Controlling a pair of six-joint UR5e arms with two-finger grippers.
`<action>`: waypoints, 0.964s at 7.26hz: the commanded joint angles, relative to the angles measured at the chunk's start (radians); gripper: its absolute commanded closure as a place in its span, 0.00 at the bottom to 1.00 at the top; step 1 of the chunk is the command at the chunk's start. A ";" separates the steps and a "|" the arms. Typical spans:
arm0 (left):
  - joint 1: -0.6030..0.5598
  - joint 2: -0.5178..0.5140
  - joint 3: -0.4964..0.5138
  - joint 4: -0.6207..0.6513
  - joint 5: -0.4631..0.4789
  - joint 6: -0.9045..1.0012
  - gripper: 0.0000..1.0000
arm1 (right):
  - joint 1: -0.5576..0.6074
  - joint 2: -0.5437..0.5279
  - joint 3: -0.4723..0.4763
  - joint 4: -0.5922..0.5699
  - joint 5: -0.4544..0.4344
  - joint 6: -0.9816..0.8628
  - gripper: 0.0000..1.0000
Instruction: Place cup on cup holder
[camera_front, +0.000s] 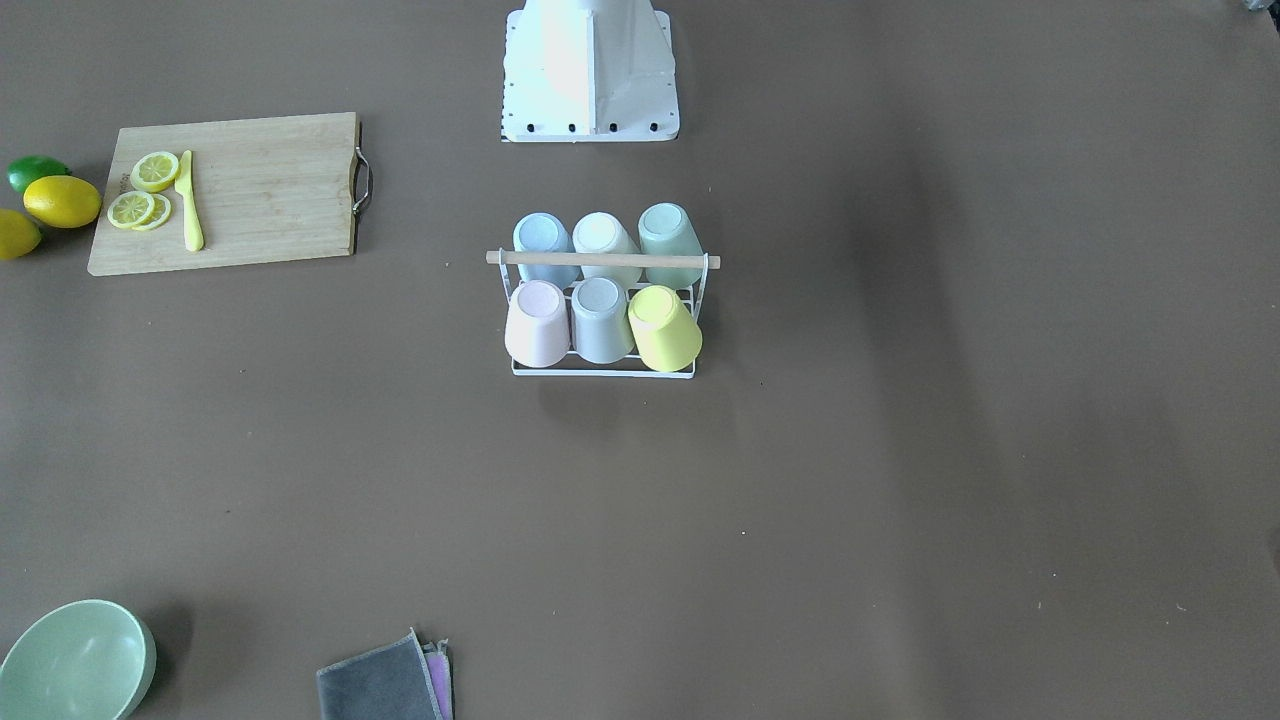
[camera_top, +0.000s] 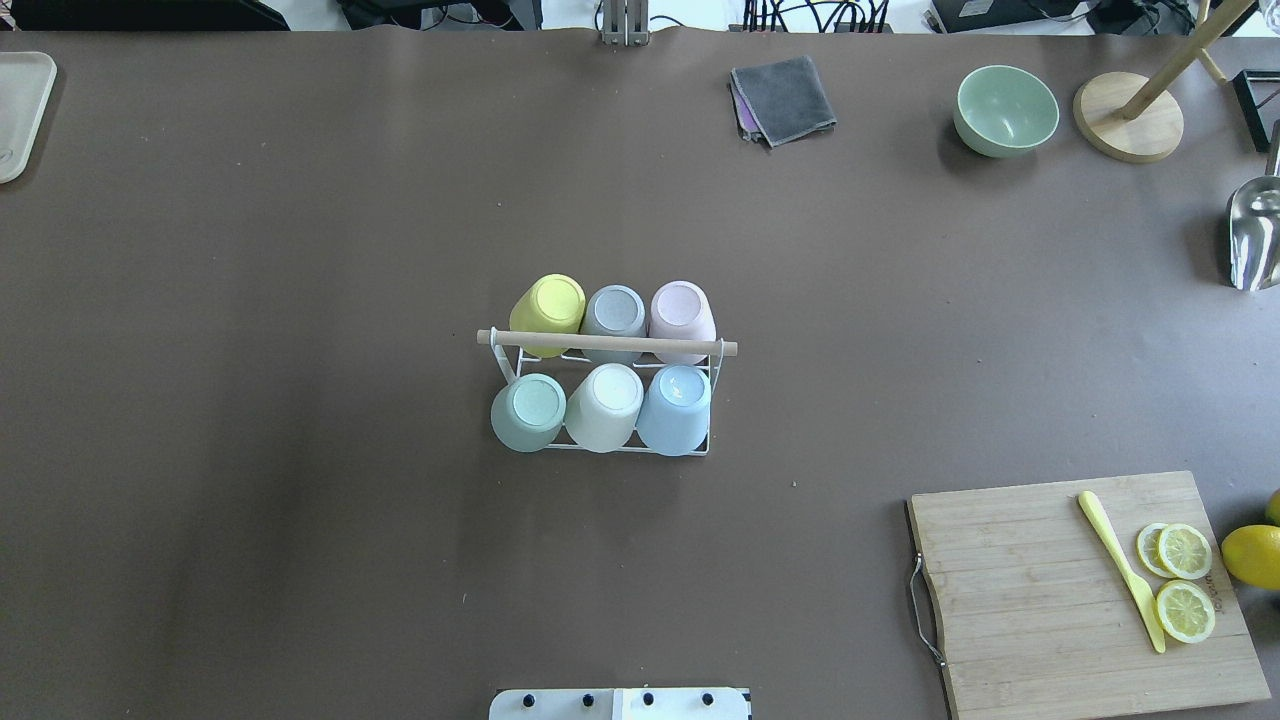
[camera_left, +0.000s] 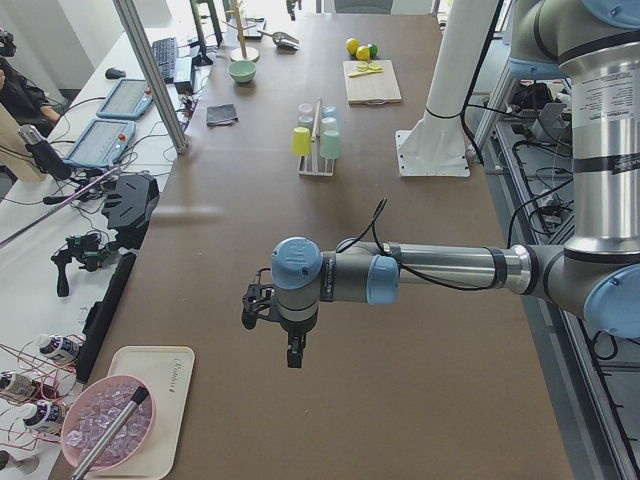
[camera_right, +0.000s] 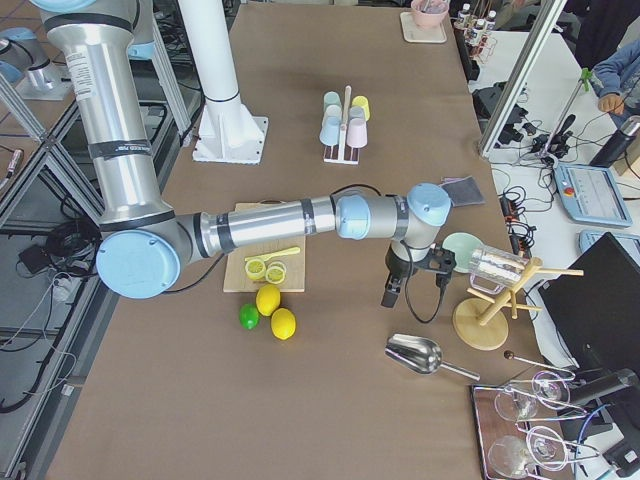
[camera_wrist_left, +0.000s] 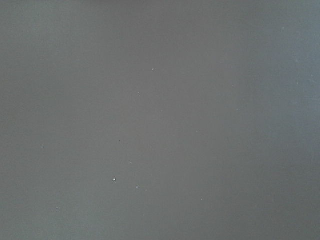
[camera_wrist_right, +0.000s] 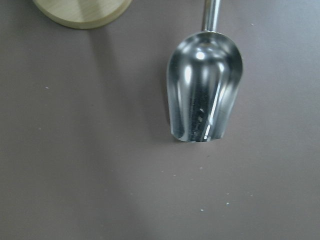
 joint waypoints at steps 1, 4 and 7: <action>0.002 -0.004 0.000 0.001 0.010 0.000 0.02 | 0.111 -0.147 0.031 0.072 0.009 -0.183 0.00; 0.002 0.002 0.008 0.001 0.008 0.000 0.02 | 0.138 -0.168 0.089 0.072 0.012 -0.211 0.00; 0.002 -0.005 0.006 0.001 0.006 0.000 0.02 | 0.136 -0.177 0.092 0.072 0.007 -0.279 0.00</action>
